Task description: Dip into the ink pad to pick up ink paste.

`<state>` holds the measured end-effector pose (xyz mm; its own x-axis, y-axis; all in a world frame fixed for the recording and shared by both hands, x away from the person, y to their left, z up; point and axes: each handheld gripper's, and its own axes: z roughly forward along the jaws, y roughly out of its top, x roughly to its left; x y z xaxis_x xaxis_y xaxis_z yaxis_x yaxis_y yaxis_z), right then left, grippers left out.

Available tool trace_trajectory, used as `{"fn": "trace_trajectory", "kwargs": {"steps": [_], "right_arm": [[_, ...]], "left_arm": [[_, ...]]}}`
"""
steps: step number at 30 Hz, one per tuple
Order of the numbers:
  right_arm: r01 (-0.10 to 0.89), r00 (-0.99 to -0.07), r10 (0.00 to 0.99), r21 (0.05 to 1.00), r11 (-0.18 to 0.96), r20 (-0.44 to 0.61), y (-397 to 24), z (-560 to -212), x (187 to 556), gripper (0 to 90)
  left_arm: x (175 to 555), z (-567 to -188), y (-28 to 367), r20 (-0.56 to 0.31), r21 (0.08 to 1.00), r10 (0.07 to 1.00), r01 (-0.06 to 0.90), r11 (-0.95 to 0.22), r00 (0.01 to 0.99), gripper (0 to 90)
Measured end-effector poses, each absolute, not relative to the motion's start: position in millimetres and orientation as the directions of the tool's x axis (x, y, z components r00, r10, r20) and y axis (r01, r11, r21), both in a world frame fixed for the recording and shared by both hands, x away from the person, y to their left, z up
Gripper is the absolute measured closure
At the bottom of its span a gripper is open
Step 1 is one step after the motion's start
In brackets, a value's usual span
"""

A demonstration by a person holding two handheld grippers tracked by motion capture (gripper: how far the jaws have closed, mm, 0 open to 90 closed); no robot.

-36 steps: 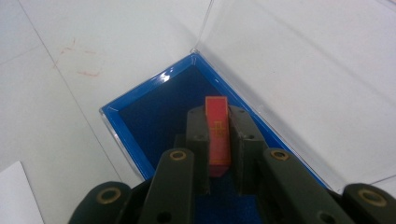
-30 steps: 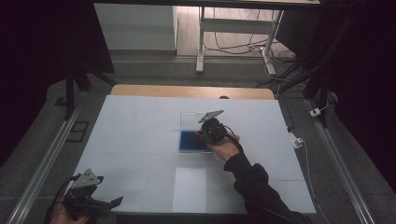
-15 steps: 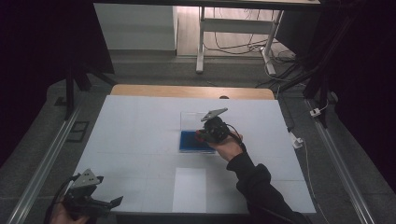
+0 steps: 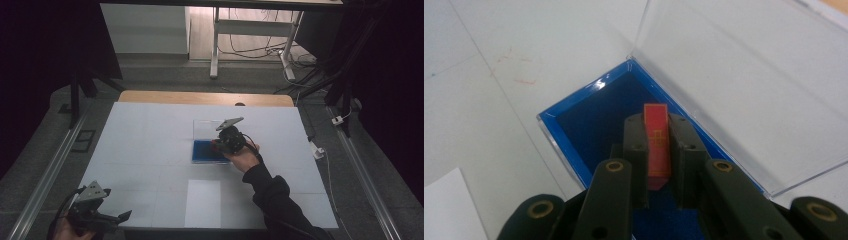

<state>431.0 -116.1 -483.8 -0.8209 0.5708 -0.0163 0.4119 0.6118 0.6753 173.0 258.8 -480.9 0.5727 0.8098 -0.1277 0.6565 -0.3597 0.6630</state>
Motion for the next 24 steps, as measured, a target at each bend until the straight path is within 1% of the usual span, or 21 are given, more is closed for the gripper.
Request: {"fn": "trace_trajectory", "kwargs": {"steps": [8, 15, 19, 20, 22, 24], "right_arm": [[0.430, -0.813, 0.582, 0.672, 0.603, -0.002, -120.0, -491.1, 434.5, 80.4], [0.397, -0.814, 0.577, 0.659, 0.638, -0.069, -113.5, -491.8, 428.5, 80.8], [0.341, -0.815, 0.554, 0.630, 0.697, -0.172, -104.0, -491.9, 419.2, 80.8], [0.334, -0.816, 0.550, 0.631, 0.700, -0.178, -103.1, -492.3, 418.5, 80.8], [0.345, -0.816, 0.555, 0.637, 0.690, -0.159, -104.6, -492.4, 420.1, 80.9], [0.378, -0.813, 0.573, 0.657, 0.652, -0.100, -109.9, -493.2, 425.2, 80.9]], "left_arm": [[173.0, -480.8, 259.0, -0.128, 0.663, 0.810, 0.657, -0.359, 0.572, 0.4], [173.2, -481.1, 258.5, -0.128, 0.658, 0.813, 0.662, -0.359, 0.568, 0.4], [173.6, -481.2, 258.1, -0.126, 0.655, 0.813, 0.664, -0.362, 0.568, 0.4], [173.6, -481.2, 258.1, -0.126, 0.655, 0.813, 0.664, -0.362, 0.568, 0.4], [173.6, -481.2, 257.8, -0.124, 0.654, 0.813, 0.664, -0.364, 0.568, 0.5], [173.6, -481.3, 257.6, -0.124, 0.653, 0.813, 0.664, -0.365, 0.569, 0.5]]}}
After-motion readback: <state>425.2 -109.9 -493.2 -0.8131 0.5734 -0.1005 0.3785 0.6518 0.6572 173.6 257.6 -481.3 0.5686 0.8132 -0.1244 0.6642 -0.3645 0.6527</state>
